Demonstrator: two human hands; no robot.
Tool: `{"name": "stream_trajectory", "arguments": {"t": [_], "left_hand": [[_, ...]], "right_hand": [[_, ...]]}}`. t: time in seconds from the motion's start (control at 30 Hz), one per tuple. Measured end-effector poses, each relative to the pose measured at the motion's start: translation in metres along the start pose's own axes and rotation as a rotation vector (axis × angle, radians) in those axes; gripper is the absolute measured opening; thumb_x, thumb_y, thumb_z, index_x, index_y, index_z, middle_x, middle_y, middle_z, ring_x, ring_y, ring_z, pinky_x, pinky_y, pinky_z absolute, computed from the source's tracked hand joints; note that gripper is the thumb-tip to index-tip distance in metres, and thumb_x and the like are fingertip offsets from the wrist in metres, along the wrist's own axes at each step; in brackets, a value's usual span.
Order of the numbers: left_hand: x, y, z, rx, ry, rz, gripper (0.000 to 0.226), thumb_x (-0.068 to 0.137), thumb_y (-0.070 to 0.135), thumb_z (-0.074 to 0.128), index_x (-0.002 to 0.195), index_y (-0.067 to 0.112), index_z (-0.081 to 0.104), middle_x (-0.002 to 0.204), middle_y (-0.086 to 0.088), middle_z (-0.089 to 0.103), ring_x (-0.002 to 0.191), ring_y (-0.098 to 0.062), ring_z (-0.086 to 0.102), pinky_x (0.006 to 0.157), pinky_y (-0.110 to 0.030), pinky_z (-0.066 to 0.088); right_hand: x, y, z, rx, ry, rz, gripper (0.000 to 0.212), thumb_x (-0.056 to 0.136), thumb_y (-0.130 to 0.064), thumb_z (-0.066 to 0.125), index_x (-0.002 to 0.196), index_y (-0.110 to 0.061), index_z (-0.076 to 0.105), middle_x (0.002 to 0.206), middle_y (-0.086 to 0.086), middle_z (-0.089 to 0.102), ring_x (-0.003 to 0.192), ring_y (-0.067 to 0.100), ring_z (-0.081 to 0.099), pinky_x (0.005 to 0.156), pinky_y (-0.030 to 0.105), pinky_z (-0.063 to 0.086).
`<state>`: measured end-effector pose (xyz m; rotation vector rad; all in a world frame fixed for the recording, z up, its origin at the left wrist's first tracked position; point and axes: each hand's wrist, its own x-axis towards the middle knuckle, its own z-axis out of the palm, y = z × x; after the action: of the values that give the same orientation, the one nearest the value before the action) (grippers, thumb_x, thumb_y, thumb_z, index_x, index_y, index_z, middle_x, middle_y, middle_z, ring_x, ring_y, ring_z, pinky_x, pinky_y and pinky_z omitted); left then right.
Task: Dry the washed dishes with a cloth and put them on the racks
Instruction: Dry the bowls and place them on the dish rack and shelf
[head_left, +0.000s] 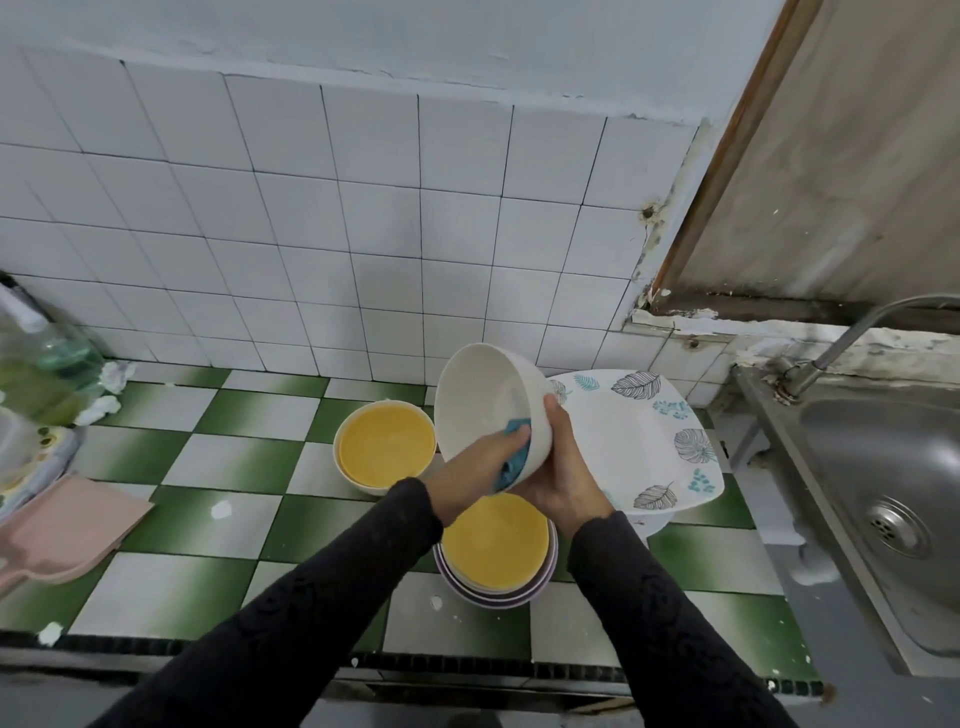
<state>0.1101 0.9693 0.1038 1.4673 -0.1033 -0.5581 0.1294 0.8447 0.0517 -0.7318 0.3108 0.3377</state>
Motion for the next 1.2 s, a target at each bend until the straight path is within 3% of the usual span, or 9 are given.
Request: {"name": "stream_trajectory", "arguments": {"t": [0.1,0.23,0.4,0.53,0.7,0.8,0.9,1.07,1.2], "left_hand": [[0.004,0.01,-0.002,-0.392,0.098,-0.019,0.037,0.096,0.035,0.056,0.129,0.018,0.058,0.126,-0.01,0.066,0.116,-0.025,0.063,0.106,-0.044,0.047],[0.009,0.03,-0.009,-0.741,0.114,-0.075,0.048,0.098,0.043,0.05,0.127,0.006,0.059,0.119,-0.019,0.068,0.108,-0.034,0.066,0.099,-0.049,0.049],[0.012,0.035,-0.018,-0.812,0.104,0.009,0.054,0.103,0.048,0.035,0.104,0.003,0.064,0.089,-0.017,0.074,0.076,-0.027,0.074,0.071,-0.04,0.058],[0.014,0.03,-0.028,-0.734,0.247,0.101,0.051,0.099,0.049,0.043,0.123,0.006,0.06,0.106,-0.014,0.07,0.094,-0.027,0.068,0.095,-0.047,0.05],[0.023,0.002,-0.04,0.082,0.287,0.369,0.042,0.102,0.043,0.044,0.142,0.049,0.032,0.132,0.008,0.052,0.122,-0.013,0.051,0.105,-0.037,0.043],[0.038,-0.019,-0.051,0.661,0.148,0.485,0.063,0.103,0.033,0.044,0.154,0.037,0.008,0.163,0.011,0.014,0.15,-0.009,0.008,0.123,-0.04,0.013],[0.043,-0.031,-0.057,1.221,0.047,0.387,0.074,0.102,0.037,0.041,0.153,0.029,-0.012,0.157,0.014,-0.02,0.143,-0.006,-0.021,0.123,-0.045,-0.006],[0.038,-0.04,-0.062,1.67,0.316,0.436,0.077,0.096,0.037,0.051,0.156,0.018,0.005,0.165,-0.005,0.011,0.152,-0.027,0.009,0.122,-0.05,-0.006],[0.04,-0.024,-0.068,1.703,0.073,0.149,0.067,0.102,0.047,0.026,0.157,0.023,-0.004,0.165,0.002,-0.007,0.152,-0.021,-0.01,0.12,-0.044,-0.013]], "right_hand": [[-0.002,-0.001,0.008,0.034,-0.021,-0.016,0.052,0.084,-0.05,0.066,0.124,-0.017,0.064,0.122,0.017,0.071,0.114,0.036,0.068,0.104,0.059,0.046],[0.003,0.006,0.011,-0.044,-0.078,-0.013,0.067,0.094,-0.057,0.057,0.146,-0.016,0.049,0.142,0.017,0.059,0.131,0.036,0.056,0.113,0.061,0.037],[0.006,0.017,0.008,-0.125,-0.092,0.004,0.073,0.09,-0.06,0.063,0.15,-0.023,0.044,0.144,0.013,0.057,0.133,0.038,0.054,0.108,0.07,0.037],[0.005,0.024,-0.002,-0.077,-0.095,0.017,0.082,0.084,-0.069,0.064,0.15,-0.024,0.045,0.145,0.015,0.056,0.135,0.039,0.051,0.11,0.07,0.033],[0.0,0.02,0.003,0.097,-0.094,0.072,0.077,0.084,-0.074,0.052,0.14,-0.021,0.055,0.133,0.021,0.064,0.126,0.046,0.056,0.103,0.073,0.039],[0.006,0.027,0.006,0.116,-0.148,0.125,0.089,0.079,-0.074,0.064,0.149,-0.021,0.046,0.144,0.022,0.054,0.132,0.047,0.051,0.104,0.071,0.04],[0.009,0.03,0.009,0.162,-0.168,0.17,0.104,0.066,-0.067,0.084,0.151,-0.024,0.043,0.148,0.021,0.051,0.135,0.047,0.049,0.107,0.069,0.038],[0.01,0.029,0.003,0.118,-0.199,0.16,0.113,0.059,-0.067,0.088,0.152,-0.024,0.041,0.148,0.021,0.051,0.137,0.046,0.046,0.108,0.07,0.036],[0.012,0.018,0.007,0.09,-0.207,0.113,0.109,0.062,-0.068,0.084,0.15,-0.017,0.044,0.147,0.022,0.052,0.137,0.043,0.047,0.11,0.065,0.039]]}}
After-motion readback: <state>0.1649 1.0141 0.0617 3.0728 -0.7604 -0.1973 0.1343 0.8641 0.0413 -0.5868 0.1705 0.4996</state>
